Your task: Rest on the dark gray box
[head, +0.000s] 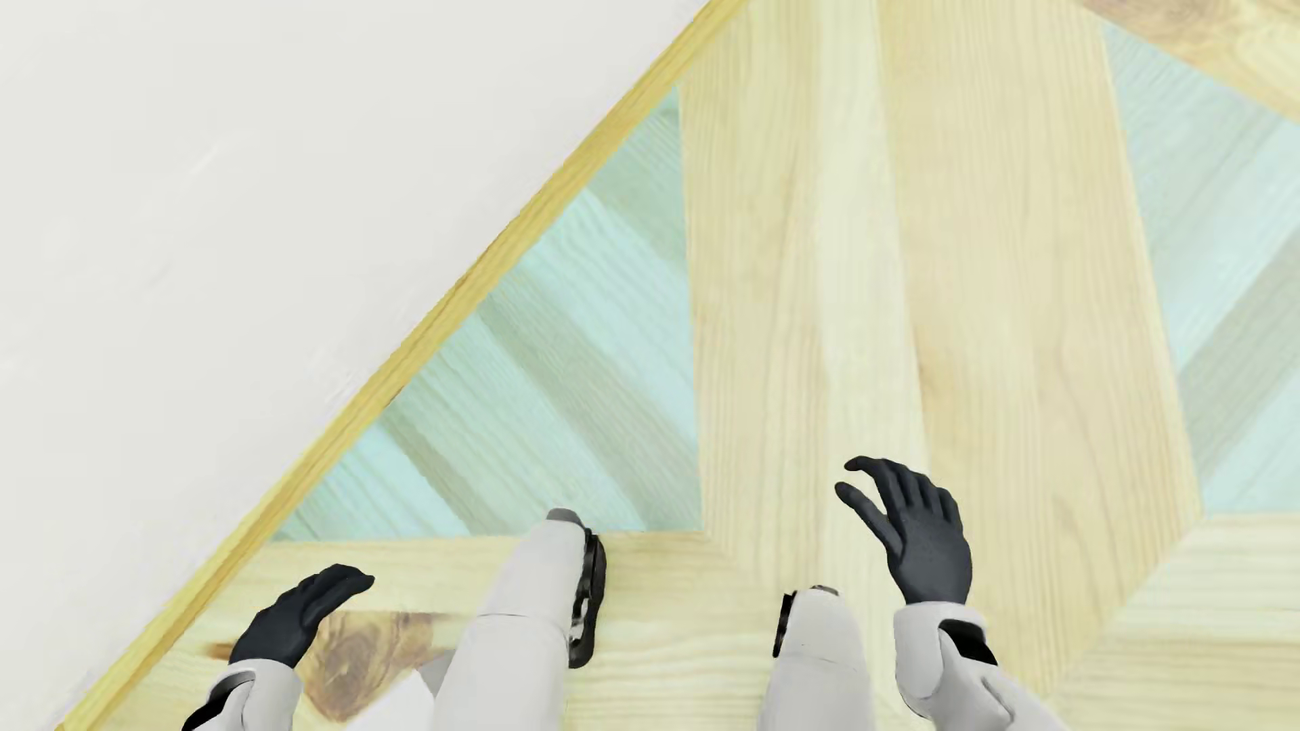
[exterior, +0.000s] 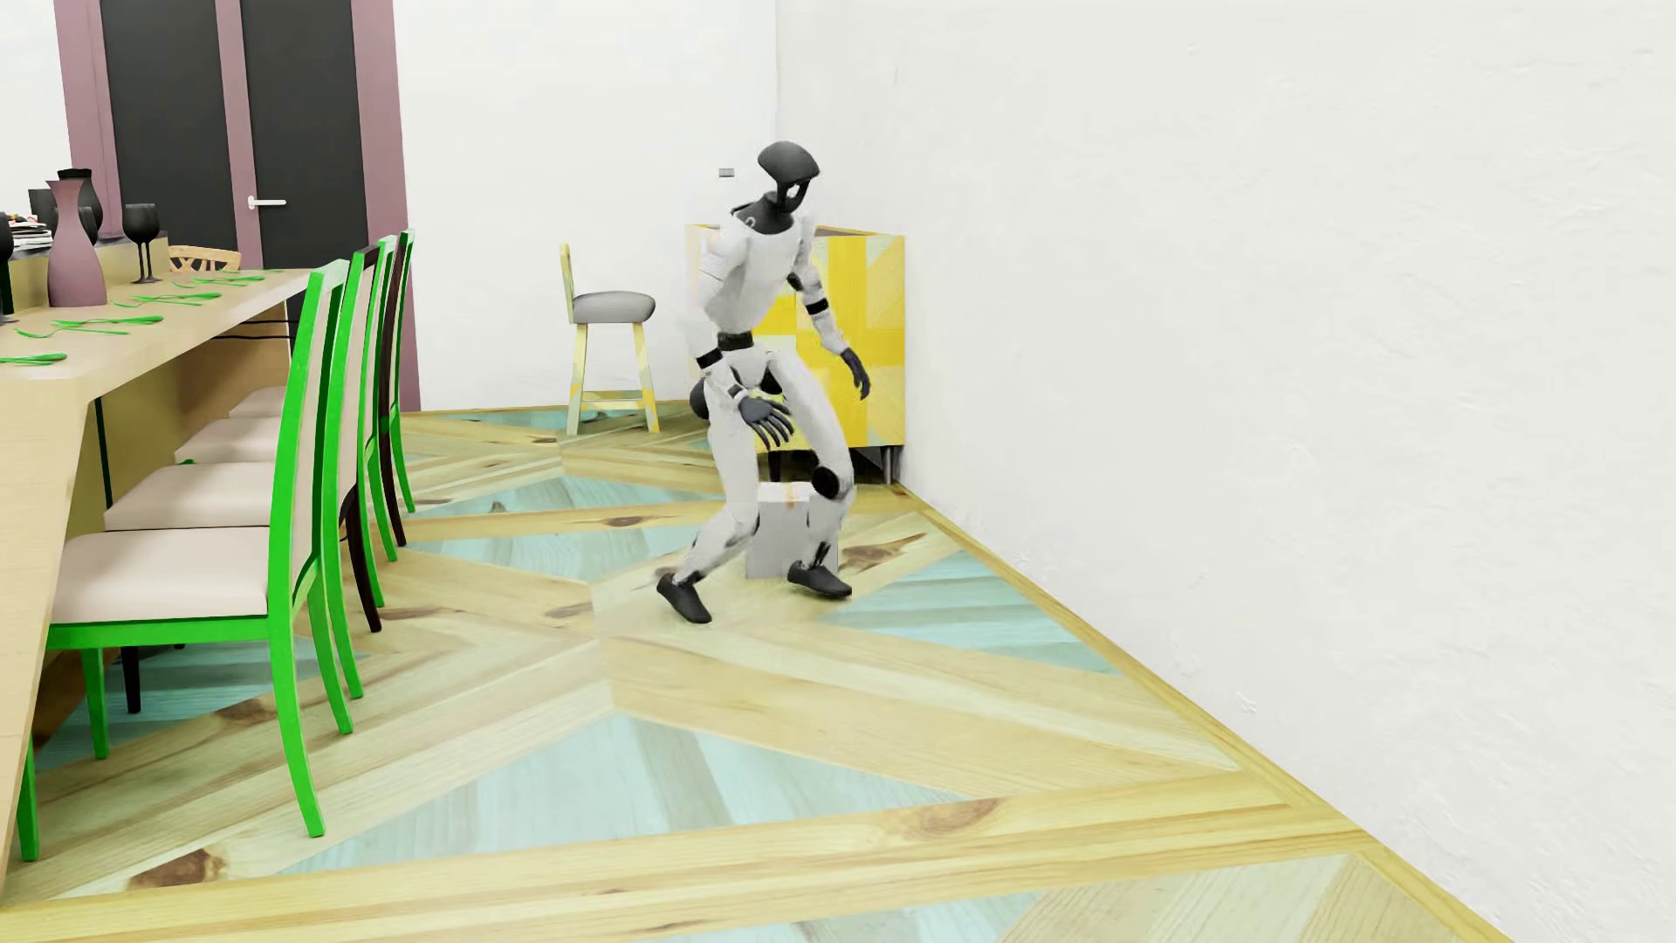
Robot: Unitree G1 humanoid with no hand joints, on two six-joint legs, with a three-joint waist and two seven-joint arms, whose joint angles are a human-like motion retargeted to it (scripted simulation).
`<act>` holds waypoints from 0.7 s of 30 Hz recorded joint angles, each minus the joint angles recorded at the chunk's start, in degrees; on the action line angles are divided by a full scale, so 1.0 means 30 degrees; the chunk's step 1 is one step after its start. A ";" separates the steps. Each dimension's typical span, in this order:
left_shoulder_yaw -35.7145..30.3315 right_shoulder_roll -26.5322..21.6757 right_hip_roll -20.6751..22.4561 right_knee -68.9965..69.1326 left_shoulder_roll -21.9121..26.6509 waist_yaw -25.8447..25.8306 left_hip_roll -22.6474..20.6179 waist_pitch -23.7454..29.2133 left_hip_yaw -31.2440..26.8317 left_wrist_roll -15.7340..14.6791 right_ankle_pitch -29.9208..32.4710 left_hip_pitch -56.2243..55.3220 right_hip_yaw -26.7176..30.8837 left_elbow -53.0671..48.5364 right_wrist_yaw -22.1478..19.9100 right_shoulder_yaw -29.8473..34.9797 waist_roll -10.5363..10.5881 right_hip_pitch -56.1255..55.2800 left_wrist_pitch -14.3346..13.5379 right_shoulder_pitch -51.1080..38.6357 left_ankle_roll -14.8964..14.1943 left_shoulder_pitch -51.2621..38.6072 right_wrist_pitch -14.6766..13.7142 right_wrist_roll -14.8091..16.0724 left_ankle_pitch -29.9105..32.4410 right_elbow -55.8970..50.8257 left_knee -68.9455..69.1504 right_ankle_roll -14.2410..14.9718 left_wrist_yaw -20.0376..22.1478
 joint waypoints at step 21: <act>0.0819 -0.1560 0.1710 1.9488 0.1841 -0.1779 0.7207 0.6523 -0.4338 0.0593 -0.3355 -1.2593 0.7003 -1.4477 0.1625 0.3051 0.1289 -1.5903 0.0371 -0.9925 -0.1745 -0.3193 -0.0008 -0.2968 -0.1247 -1.1490 2.6542 0.4777 0.7471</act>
